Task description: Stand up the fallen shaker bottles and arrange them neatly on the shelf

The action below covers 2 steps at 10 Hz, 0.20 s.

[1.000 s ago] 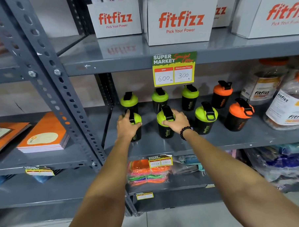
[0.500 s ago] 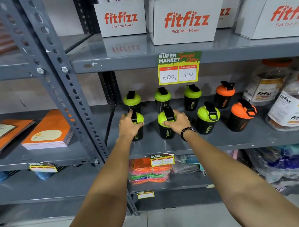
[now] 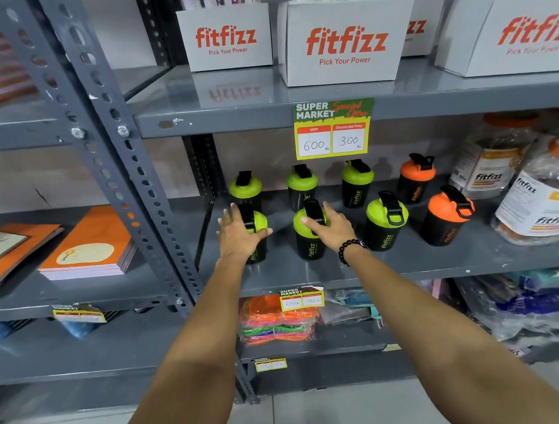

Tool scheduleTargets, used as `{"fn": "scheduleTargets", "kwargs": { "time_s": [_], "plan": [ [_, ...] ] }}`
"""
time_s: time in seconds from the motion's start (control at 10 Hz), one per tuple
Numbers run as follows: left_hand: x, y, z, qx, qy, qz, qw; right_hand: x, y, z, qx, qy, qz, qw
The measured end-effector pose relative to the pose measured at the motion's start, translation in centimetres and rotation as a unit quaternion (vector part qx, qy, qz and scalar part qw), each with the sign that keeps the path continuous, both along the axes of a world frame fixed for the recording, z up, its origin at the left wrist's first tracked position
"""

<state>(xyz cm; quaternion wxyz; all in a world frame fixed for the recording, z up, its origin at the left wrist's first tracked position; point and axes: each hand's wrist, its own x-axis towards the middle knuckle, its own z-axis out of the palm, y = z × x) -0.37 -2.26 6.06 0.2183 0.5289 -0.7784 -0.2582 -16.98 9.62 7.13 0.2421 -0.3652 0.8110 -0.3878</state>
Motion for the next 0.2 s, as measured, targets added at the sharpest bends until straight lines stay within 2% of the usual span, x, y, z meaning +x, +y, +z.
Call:
{"fn": "scheduleTargets", "kwargs": {
  "time_s": [0.1,0.2],
  "plan": [
    [0.2,0.8,0.0,-0.055,-0.015,0.005,0.998,0.1,0.7,0.2,-0.017,0.013,-0.013,1.000],
    [0.1,2.2,0.6,-0.144,-0.019,0.002,0.989,0.4,1.9,0.6,-0.047,0.065,-0.029,0.996]
  ]
}}
